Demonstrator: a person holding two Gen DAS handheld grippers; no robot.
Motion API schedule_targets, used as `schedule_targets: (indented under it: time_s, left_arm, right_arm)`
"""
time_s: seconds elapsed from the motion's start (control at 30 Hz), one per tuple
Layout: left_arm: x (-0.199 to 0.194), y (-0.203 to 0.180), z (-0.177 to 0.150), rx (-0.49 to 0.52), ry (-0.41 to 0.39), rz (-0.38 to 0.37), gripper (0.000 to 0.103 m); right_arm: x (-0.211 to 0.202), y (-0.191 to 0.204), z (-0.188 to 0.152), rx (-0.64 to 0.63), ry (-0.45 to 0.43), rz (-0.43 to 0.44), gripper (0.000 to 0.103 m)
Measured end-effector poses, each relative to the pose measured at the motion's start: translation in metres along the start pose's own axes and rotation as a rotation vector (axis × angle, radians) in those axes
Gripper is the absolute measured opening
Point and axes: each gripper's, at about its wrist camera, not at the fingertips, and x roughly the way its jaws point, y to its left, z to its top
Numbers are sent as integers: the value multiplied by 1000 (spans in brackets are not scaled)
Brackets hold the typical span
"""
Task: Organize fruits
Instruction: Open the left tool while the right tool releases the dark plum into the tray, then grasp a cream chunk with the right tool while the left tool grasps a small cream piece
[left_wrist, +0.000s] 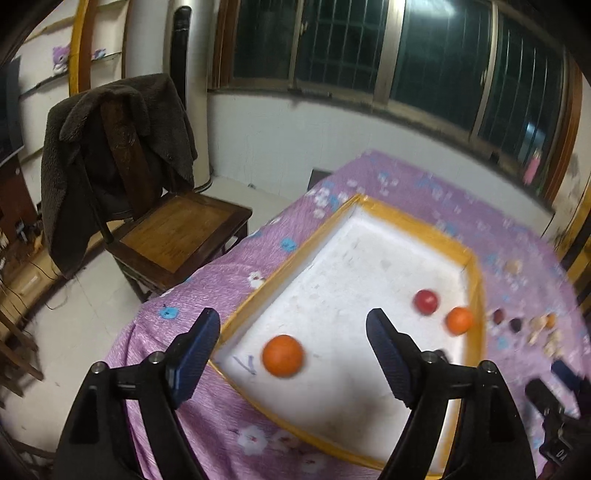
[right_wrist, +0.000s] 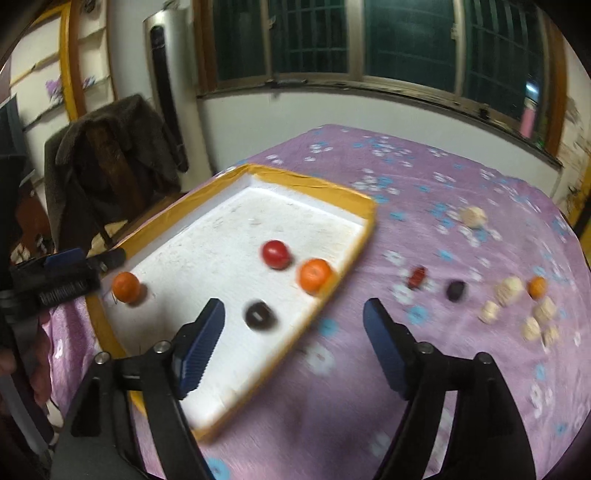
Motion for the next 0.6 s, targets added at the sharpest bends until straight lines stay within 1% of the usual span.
schedule_targets:
  time_s: [0.07,0.13,0.23,0.3,0.4,0.43,0.53,0.6]
  left_arm:
    - [-5,-13,-3,23,-10,-14,82]
    - [-9,-33,-9,56,-6,-49,82]
    - [-8,-67,-21,114,27,-104,82]
    - [-6,-90,-29,158,51,-131,82]
    - [-4,-125,-41,236,77,-157,82]
    - [-2,-136,-45,260,83,-166,82]
    - [1,-166,-54,329,97,-190,82]
    - [3,-184,-60,370,100,-205,82]
  right_arm:
    - [-17,-20,-12,34,-15,-20,86]
    - [-35,-46,-27,73,-27,-56,87]
    - [-59,-94,-50,156,-28,-109,87]
    - [-72,-125,-63,204,-31,-167,86]
    - [-85,-178,-81,300,-21,-232,86]
    - [-86,-189,-84,317,-17,-248,86]
    - [-86,-225,-90,358,5,-299,83]
    - [-82,-241,-90,374,17,-314,76]
